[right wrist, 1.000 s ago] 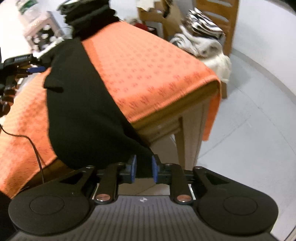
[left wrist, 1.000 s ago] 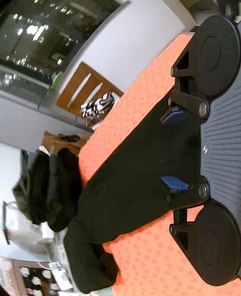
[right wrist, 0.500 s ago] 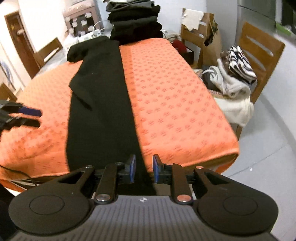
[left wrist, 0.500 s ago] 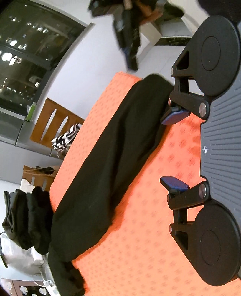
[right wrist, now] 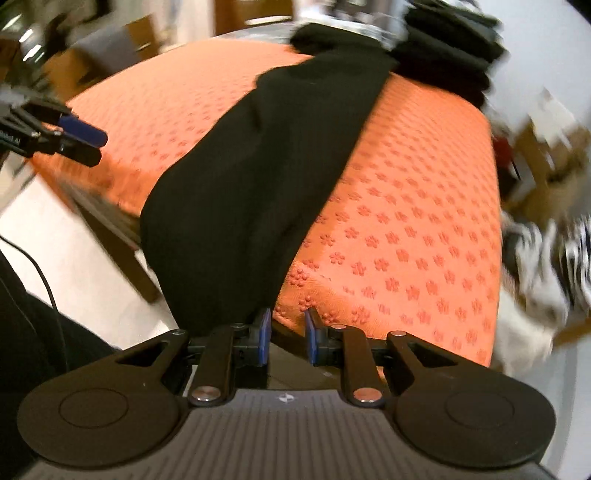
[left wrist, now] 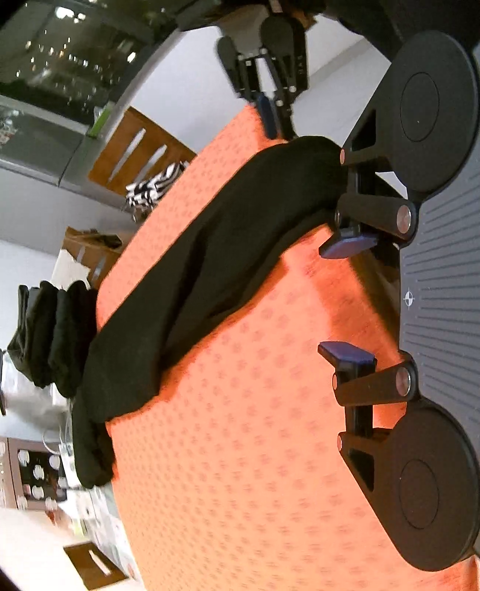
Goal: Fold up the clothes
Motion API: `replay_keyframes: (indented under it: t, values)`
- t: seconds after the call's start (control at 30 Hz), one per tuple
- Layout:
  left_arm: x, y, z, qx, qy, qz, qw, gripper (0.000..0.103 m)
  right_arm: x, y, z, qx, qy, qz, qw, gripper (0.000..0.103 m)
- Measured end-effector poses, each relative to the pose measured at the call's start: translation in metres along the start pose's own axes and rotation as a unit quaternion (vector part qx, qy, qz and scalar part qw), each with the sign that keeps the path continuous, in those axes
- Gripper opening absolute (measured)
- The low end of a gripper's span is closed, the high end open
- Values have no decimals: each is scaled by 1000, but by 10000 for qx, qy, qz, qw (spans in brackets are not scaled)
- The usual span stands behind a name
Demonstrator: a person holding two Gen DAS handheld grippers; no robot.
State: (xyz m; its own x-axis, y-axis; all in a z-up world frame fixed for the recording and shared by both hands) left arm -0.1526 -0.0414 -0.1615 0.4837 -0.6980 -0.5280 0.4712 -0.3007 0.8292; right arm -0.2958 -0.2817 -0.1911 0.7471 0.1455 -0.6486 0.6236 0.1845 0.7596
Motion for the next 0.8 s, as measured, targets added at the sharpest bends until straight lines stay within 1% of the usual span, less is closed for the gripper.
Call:
replay_keyframes:
  t: [0.07,0.17,0.27,0.3,0.33,0.4,0.43,0.47,0.5,0.53,0.57,0.63,0.8]
  values:
    - [2,-6,11,122,128,57,9998,52,-1,-1,-1,-299,169,53,9994,24]
    - [4,-17,27,470,290,107,9984,51,0,0,-4,-688,317,110,9971,24]
    - [6,-26,32,722,342,71,9968,50,-1,-2,-7,-974,311,178,9946,25]
    - [6,-30,32,834,387,64,9957,48,-1,-3,-8,-1067,306,200,9936,24]
    - [8,-32,33,979,441,61,9942,46,-1,-3,-9,-1160,300,223,9925,24]
    - [11,-34,34,1224,501,107,9912,45,-1,-4,-10,-1346,290,268,9901,24]
    - [12,-35,34,1332,520,120,9897,42,-1,-5,-11,-1438,284,291,9888,22]
    - [13,-34,35,1417,523,119,9885,40,-2,-5,-12,-1531,279,313,9873,16]
    - [13,-33,35,1476,511,108,9877,29,-2,-6,-13,-1623,273,336,9858,13]
    - [13,-32,35,1534,498,97,9869,16,-2,-6,-14,-1715,267,358,9842,8]
    - [13,-31,35,1593,486,85,9860,7,-2,-6,-15,-1722,255,354,9841,3]
    - [13,-30,35,1673,446,39,9849,5,-5,-4,-16,-1633,223,311,9858,1]
    - [4,-28,34,1413,247,-238,9894,5,-21,2,-16,-1163,266,278,9925,1]
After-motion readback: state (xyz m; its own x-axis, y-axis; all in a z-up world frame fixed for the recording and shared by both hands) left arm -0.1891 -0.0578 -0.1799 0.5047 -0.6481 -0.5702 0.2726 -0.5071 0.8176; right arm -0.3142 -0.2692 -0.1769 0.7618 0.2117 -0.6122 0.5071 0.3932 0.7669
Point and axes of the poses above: each gripper's, at about its wrist camera, not at the fingertips, and x roughly the way its jaws point, z to its right, y to its top, the point moved 4 cm from there along x, roughly the way its jaws point, and after that the axes turned 15 degrees about z, right-handed, at the moved point
